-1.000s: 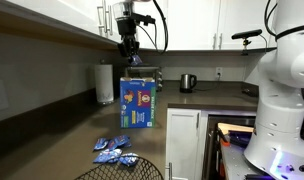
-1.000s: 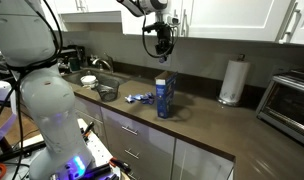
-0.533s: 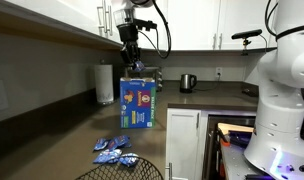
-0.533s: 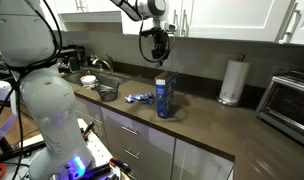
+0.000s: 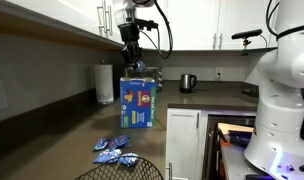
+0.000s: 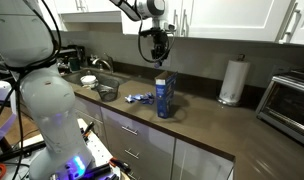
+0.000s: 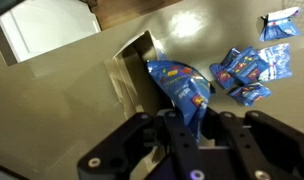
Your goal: Put a blue packet in the box
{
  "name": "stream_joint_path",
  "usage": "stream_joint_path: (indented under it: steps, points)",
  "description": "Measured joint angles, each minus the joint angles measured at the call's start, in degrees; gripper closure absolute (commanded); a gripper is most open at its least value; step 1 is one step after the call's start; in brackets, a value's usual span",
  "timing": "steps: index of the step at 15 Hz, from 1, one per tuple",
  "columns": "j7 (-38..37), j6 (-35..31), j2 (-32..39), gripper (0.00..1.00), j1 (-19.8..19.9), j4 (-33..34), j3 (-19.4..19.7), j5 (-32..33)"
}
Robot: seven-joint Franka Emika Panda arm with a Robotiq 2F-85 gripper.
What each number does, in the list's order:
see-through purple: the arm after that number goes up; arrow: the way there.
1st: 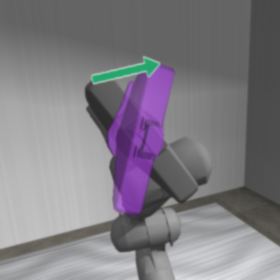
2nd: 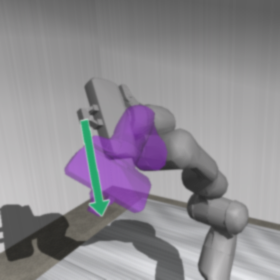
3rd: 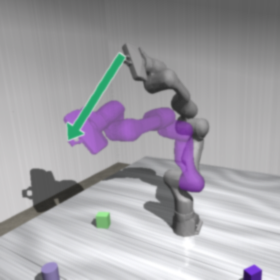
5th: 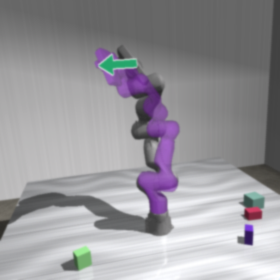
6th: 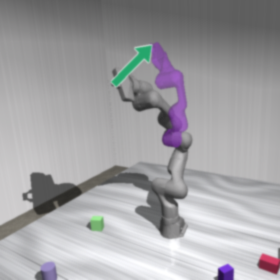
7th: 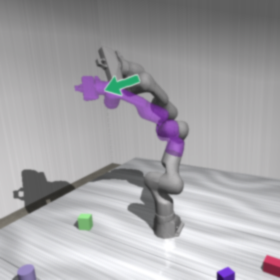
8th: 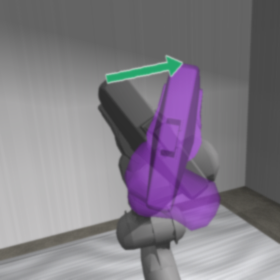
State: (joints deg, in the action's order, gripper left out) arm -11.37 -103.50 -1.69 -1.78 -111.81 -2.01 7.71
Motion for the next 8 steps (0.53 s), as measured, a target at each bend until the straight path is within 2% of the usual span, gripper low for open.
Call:
stream_joint_path:
  steps: [6, 8]
  points:
    - [-0.42, 0.0, -0.25, 0.96, 0.0, -0.15, 0.0, 0.0]
    - [-0.57, 0.0, -0.25, 0.91, 0.0, -0.16, 0.0, -0.03]
